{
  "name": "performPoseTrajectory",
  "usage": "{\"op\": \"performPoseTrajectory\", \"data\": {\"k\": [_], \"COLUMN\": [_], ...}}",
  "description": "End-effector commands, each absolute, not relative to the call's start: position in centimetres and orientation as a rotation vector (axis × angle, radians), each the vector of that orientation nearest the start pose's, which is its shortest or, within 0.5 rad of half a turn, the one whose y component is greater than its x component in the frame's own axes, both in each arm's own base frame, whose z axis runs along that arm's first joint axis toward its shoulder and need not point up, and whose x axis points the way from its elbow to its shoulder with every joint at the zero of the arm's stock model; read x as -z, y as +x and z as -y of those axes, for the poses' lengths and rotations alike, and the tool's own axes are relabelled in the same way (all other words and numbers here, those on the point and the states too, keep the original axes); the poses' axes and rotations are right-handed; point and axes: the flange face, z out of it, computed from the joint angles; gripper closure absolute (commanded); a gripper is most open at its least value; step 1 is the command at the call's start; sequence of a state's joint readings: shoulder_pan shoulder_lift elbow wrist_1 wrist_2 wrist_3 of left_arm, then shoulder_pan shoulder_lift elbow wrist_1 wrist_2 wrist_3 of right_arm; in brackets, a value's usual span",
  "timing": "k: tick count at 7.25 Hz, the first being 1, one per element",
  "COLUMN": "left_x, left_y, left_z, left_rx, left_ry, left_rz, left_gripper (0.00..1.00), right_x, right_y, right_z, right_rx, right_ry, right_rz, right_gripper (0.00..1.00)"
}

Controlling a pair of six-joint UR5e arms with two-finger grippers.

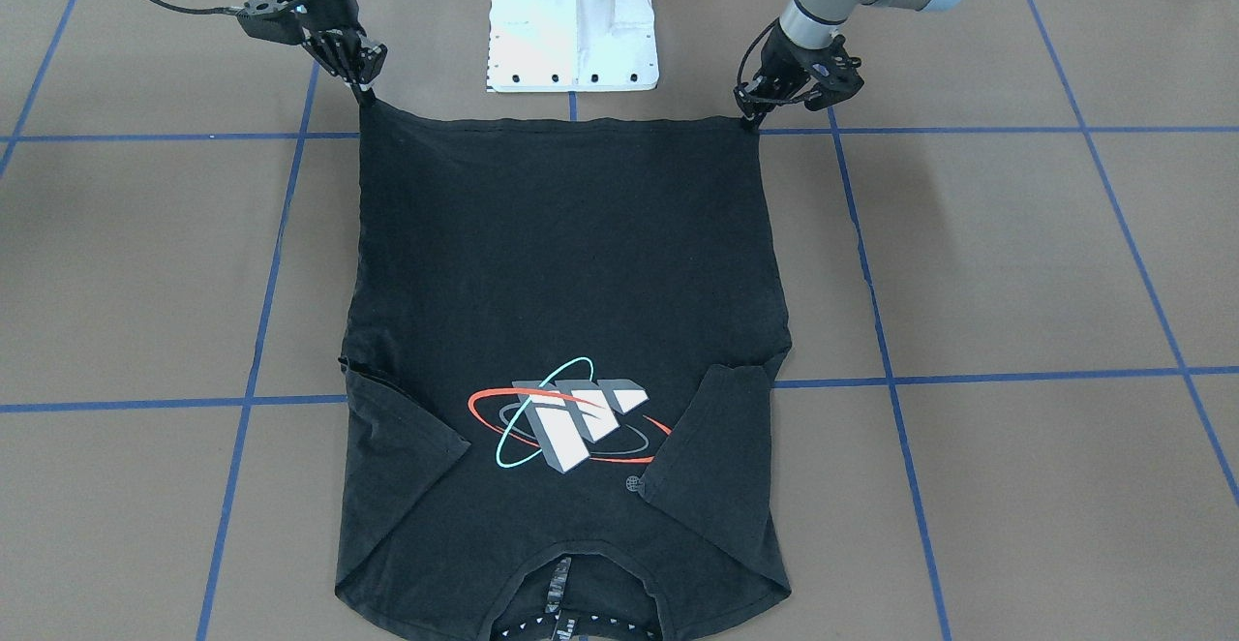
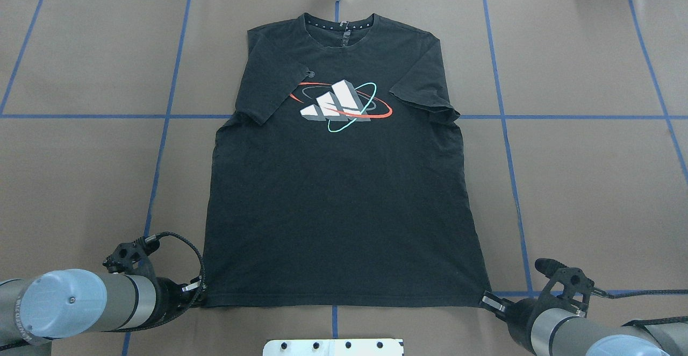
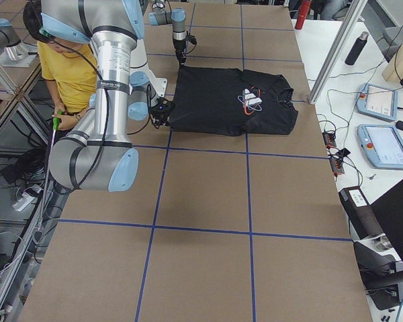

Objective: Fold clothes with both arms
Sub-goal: 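Grasp both hem corners nearest the robot with both grippers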

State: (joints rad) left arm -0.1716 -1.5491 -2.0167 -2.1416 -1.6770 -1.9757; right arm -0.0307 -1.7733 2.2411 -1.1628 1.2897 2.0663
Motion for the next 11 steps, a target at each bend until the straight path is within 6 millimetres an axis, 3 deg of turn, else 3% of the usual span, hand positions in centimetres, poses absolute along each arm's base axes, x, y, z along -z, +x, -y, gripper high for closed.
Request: {"op": "performPoseTrajectory", "data": {"k": [1,3,4,5,6,7,8,9,10,11], "left_x": [-38.0,-34.8,-33.3,-31.6,-30.0,-29.0,-27.1,-25.0,-25.5,-25.2], "left_y": [44.8,41.5,38.2,36.8,36.6,36.2,35.0,34.6,35.4,35.2], "left_z": [20.4,19.9,19.1,18.9,19.6,21.8,24.9,28.1,31.4,36.2], "left_rx": [0.469,0.442,0.416,0.408,0.415,0.415,0.425,0.469,0.523,0.527], "left_ry": [-0.219,-0.249,-0.275,-0.281,-0.272,-0.212,-0.124,-0.066,-0.027,0.073], "left_rz": [-1.017,-1.073,-1.095,-1.132,-1.173,-1.213,-1.272,-1.326,-1.315,-1.309], "left_gripper": [1.0,1.0,1.0,1.0,1.0,1.0,1.0,1.0,1.0,1.0], "right_x": [-38.3,-36.3,-35.5,-34.3,-33.5,-32.5,-31.8,-30.4,-28.1,-26.1], "right_y": [-40.5,-39.0,-37.4,-35.5,-34.6,-34.0,-32.9,-31.6,-31.6,-33.2], "right_z": [14.9,14.7,14.5,14.3,14.3,15.5,18.5,22.7,27.3,32.7], "right_rx": [-0.555,-0.547,-0.538,-0.525,-0.525,-0.55,-0.59,-0.582,-0.573,-0.616], "right_ry": [0.025,-0.015,-0.035,-0.065,-0.073,-0.072,-0.1,-0.086,-0.046,-0.036], "right_rz": [0.928,0.96,0.964,0.974,0.987,1.01,1.026,1.029,1.017,0.967], "right_gripper": [1.0,1.0,1.0,1.0,1.0,1.0,1.0,1.0,1.0,1.0]}}
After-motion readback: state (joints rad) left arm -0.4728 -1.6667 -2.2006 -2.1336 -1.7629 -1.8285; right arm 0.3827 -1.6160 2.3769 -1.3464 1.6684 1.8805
